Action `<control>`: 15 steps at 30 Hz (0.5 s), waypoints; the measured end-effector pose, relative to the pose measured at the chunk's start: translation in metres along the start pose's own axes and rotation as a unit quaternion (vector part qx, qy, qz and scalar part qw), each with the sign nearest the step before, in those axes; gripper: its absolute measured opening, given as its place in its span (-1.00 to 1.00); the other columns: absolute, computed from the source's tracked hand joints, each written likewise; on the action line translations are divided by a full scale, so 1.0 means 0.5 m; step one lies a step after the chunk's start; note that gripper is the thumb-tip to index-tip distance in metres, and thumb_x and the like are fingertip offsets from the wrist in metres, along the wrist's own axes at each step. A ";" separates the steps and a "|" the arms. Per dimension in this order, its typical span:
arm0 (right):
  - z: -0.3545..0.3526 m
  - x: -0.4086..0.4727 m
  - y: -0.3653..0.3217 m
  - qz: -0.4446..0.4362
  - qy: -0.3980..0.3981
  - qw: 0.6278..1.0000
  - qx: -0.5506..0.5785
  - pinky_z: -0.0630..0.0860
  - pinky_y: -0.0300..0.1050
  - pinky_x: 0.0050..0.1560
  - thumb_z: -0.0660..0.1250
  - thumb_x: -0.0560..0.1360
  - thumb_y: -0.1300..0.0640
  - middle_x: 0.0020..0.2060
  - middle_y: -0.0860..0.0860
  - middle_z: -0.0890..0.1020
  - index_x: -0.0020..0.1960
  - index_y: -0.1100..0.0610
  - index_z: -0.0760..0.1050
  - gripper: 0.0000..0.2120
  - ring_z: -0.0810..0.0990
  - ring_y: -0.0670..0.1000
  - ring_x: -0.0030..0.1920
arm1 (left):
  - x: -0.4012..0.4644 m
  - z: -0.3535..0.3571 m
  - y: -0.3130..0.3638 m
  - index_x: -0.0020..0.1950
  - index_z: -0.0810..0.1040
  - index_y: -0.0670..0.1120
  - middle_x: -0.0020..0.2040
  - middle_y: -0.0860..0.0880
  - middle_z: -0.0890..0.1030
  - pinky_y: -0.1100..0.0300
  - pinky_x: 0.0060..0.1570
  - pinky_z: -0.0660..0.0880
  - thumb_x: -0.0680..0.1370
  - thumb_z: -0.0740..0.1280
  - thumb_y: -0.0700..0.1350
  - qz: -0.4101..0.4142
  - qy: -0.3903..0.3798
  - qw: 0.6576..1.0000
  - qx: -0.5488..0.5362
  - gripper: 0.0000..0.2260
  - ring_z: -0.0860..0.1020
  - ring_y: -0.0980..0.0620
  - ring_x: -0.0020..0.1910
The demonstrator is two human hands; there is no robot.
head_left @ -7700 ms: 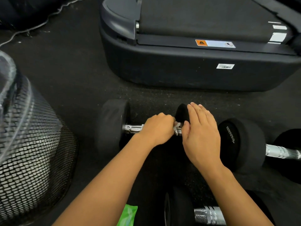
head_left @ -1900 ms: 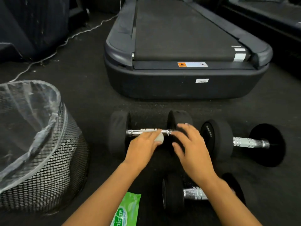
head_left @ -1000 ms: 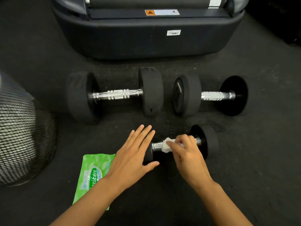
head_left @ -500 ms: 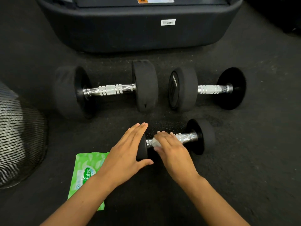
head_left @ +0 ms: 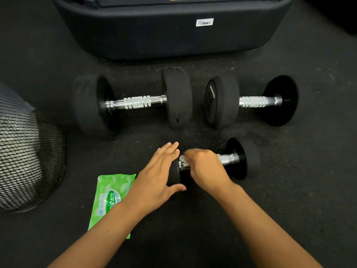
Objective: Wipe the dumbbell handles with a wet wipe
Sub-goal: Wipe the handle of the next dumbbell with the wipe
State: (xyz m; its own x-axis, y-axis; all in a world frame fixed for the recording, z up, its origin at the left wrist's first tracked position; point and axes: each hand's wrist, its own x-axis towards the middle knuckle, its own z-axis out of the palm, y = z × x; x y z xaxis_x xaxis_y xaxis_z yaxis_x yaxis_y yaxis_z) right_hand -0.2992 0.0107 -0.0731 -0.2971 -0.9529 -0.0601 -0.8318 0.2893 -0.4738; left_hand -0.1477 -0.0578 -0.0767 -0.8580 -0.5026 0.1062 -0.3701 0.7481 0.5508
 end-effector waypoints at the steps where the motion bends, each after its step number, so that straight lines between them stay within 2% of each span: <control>1: 0.002 -0.005 -0.008 -0.011 -0.005 1.000 -0.001 0.45 -0.02 -0.22 0.22 0.40 0.34 -0.24 0.08 0.59 -0.18 0.20 0.50 -0.89 0.55 0.13 -0.19 | 0.001 -0.001 0.001 0.42 0.27 -0.16 0.48 0.02 0.19 0.22 0.44 -0.02 0.32 0.51 0.06 -0.003 0.000 1.000 -0.003 -0.22 0.06 0.14 0.47; 3: 0.006 -0.028 -0.002 -0.051 -0.008 0.999 -0.004 0.53 0.02 -0.05 0.24 0.37 0.38 -0.07 0.09 0.64 0.00 0.19 0.56 -0.74 0.58 0.14 -0.02 | 0.001 -0.001 0.001 0.42 0.27 -0.15 0.48 0.03 0.19 0.19 0.44 0.02 0.31 0.52 0.06 -0.008 -0.001 1.000 -0.007 -0.22 0.05 0.15 0.47; 5: 0.005 -0.038 0.013 -0.063 0.002 0.998 -0.002 0.49 0.05 0.17 0.26 0.38 0.40 0.14 0.13 0.60 0.21 0.21 0.52 -0.59 0.54 0.15 0.18 | -0.004 0.002 0.002 0.41 0.26 -0.14 0.49 0.01 0.20 0.11 0.44 0.10 0.31 0.52 0.06 -0.004 -0.001 1.000 -0.005 -0.22 0.07 0.12 0.48; 7: 0.006 -0.028 0.010 -0.045 0.009 0.999 -0.005 0.45 0.04 0.21 0.24 0.40 0.41 0.19 0.13 0.57 0.27 0.21 0.47 -0.55 0.51 0.14 0.22 | -0.005 0.005 0.001 0.41 0.25 -0.13 0.48 -0.01 0.21 0.08 0.43 0.12 0.32 0.52 0.06 -0.002 0.003 1.000 -0.003 -0.22 0.08 0.10 0.48; 10: 0.027 -0.037 -0.006 -0.044 0.025 0.999 -0.011 0.26 -0.07 0.35 0.24 0.46 0.30 0.19 0.14 0.56 0.27 0.23 0.47 -0.63 0.47 0.14 0.26 | 0.000 0.003 -0.001 0.43 0.26 -0.15 0.49 0.04 0.18 0.13 0.45 0.06 0.33 0.51 0.06 -0.013 -0.001 1.000 -0.008 -0.22 0.06 0.14 0.48; 12: 0.026 -0.057 -0.006 -0.038 0.046 0.998 0.012 0.16 -0.12 0.36 0.30 0.49 0.19 0.21 0.12 0.56 0.25 0.21 0.49 -0.66 0.44 0.10 0.30 | 0.001 0.002 -0.001 0.43 0.25 -0.15 0.49 0.04 0.18 0.18 0.45 0.02 0.33 0.51 0.06 -0.012 -0.003 1.000 -0.010 -0.22 0.04 0.15 0.48; 15: 0.025 -0.042 0.004 -0.026 0.080 0.996 0.026 0.37 -0.01 0.24 0.34 0.43 0.18 0.06 0.14 0.64 0.06 0.22 0.61 -0.76 0.58 0.13 0.14 | -0.002 0.006 0.000 0.44 0.23 -0.14 0.49 0.07 0.15 0.19 0.45 0.02 0.33 0.50 0.07 -0.007 0.000 1.000 -0.002 -0.21 0.03 0.16 0.48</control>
State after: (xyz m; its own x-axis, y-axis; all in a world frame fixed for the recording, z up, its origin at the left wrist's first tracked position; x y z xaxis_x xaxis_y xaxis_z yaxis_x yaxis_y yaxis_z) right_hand -0.2888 0.0301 -0.0840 -0.3284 -0.9387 0.1048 -0.8240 0.2304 -0.5177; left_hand -0.1480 -0.0562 -0.0792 -0.8527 -0.5131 0.0985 -0.3807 0.7392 0.5556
